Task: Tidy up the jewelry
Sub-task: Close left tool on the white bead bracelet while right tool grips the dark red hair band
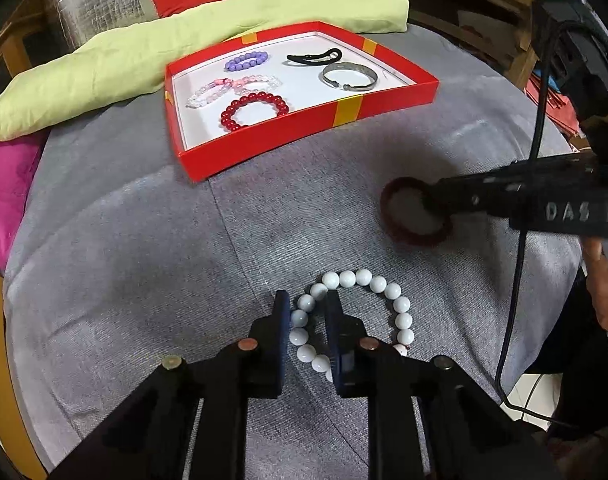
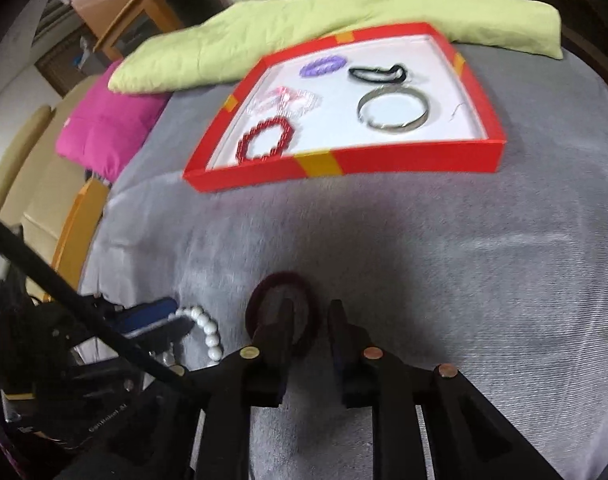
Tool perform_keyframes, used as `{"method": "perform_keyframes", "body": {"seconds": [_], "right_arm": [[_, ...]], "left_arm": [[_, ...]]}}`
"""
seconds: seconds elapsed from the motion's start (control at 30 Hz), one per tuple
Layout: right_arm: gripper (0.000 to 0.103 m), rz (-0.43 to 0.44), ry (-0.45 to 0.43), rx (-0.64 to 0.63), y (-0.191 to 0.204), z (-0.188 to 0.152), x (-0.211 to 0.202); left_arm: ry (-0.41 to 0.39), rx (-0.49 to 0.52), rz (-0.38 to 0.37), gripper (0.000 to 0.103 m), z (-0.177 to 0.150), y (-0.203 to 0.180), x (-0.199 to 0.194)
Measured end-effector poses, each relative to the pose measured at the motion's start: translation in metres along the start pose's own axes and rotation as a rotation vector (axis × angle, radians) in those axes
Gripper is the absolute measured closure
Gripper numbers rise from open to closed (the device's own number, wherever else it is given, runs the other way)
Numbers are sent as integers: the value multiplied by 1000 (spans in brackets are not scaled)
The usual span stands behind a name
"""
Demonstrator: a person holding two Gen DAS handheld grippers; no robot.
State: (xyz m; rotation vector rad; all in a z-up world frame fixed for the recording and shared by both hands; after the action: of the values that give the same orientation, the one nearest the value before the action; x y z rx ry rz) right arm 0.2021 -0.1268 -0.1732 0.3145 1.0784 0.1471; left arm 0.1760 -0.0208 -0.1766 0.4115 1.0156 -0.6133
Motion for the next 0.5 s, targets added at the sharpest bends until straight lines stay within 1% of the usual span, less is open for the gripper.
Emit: {"method": "perform_keyframes", "body": {"seconds": [0.03, 0.13, 0.23, 0.27, 0.37, 0.5], "right_arm": [[83, -5, -4, -8, 0, 1, 2], [83, -35, -32, -58, 5, 0, 2], [93, -90, -58, -108, 4, 1, -1], [93, -108, -67, -112, 2, 2, -2], [93, -118, -84, -65, -12, 9, -9], [93, -153, -99, 18, -38, 19, -17]], "left_arm": [[0, 0, 2, 92, 0, 0, 1], [-7, -3, 1, 93, 2, -1, 2], [-15, -23, 5, 93, 6, 2, 4], [-19, -32, 6, 93, 7, 3, 4], [-31, -58, 21, 93, 14, 9, 4], [-56, -108, 36, 93, 25, 16, 5]]}}
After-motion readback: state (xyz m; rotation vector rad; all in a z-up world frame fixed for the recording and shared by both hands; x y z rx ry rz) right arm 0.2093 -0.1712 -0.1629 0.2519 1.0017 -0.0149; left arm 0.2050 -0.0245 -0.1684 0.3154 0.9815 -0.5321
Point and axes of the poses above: each gripper's, at about its wrist camera, not at the fingertips, and x roughly the way its jaws point, y to its left, z to its top, the point moved 8 cm from there along x, roughly the way its jaws point
